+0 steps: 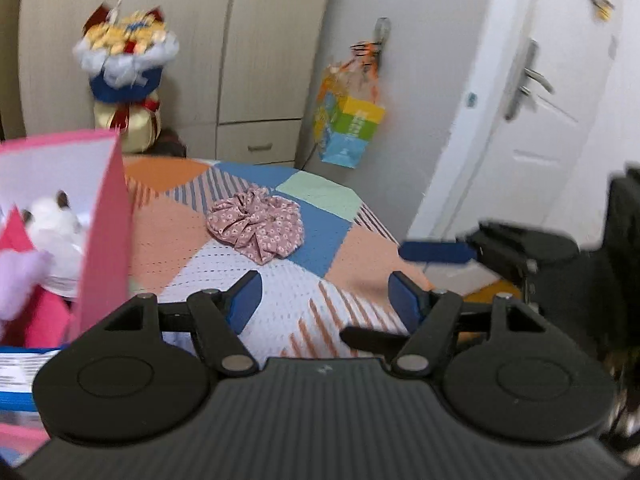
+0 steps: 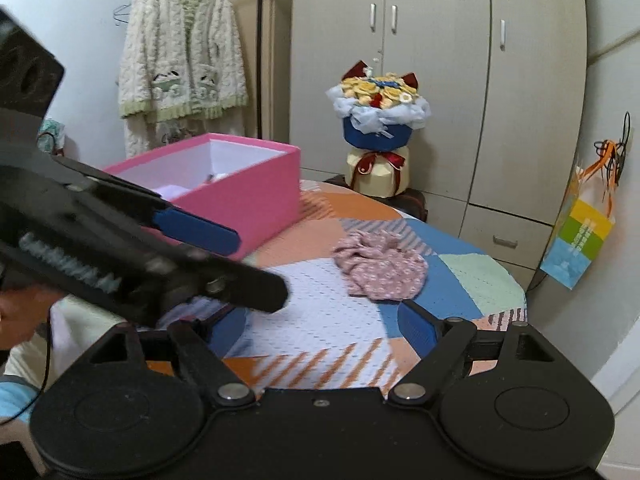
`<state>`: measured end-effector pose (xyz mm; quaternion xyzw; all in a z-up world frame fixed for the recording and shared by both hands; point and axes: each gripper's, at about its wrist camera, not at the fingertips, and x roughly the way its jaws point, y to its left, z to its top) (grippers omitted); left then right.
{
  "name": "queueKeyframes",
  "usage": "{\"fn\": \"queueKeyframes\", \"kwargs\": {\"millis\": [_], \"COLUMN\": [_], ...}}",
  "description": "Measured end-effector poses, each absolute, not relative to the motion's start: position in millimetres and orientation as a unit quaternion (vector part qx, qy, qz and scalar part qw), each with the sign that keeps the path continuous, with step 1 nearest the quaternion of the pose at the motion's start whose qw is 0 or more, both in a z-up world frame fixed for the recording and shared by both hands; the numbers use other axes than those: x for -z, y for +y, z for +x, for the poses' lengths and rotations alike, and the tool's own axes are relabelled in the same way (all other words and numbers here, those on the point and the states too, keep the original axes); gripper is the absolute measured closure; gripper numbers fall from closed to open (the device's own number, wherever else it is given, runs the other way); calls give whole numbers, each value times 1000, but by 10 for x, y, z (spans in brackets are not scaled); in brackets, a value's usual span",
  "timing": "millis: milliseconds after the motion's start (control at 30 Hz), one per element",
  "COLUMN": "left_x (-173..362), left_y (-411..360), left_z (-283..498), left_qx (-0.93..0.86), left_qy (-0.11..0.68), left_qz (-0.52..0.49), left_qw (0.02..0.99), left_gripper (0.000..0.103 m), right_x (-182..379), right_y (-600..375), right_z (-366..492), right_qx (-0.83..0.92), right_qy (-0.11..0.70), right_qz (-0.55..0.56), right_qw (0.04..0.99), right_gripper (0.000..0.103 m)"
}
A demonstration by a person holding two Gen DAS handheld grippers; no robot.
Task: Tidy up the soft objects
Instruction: 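Move both grippers to the pink floral scrunchie and close on it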
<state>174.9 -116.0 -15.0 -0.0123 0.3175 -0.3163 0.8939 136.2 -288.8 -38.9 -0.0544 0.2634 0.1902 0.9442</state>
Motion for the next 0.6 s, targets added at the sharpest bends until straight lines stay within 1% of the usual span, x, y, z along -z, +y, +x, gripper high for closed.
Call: {"fn": "queueKeyframes", "kwargs": {"millis": [167,333,600], "left_x": [296,376,565], "left_y": [-1425,-1723,-1832], "left_z": [2187,2557,3002], "left_qx": [268,227,168], "left_qy": [314,325,341], "left_qz": [-32,-19,-21], "left_qw": [910,918,925], "left_gripper": [36,36,37], "right_x": [576,686,859], "right_y": [-3032,-3151,-3205], "right_z": [1722,2141,2591], "right_qx": [-195,-207,-220], "right_qy": [264,264,274], "right_qz": [-51,-36,-28], "right_qw": [943,941,936], "right_gripper": [17,17,17]}}
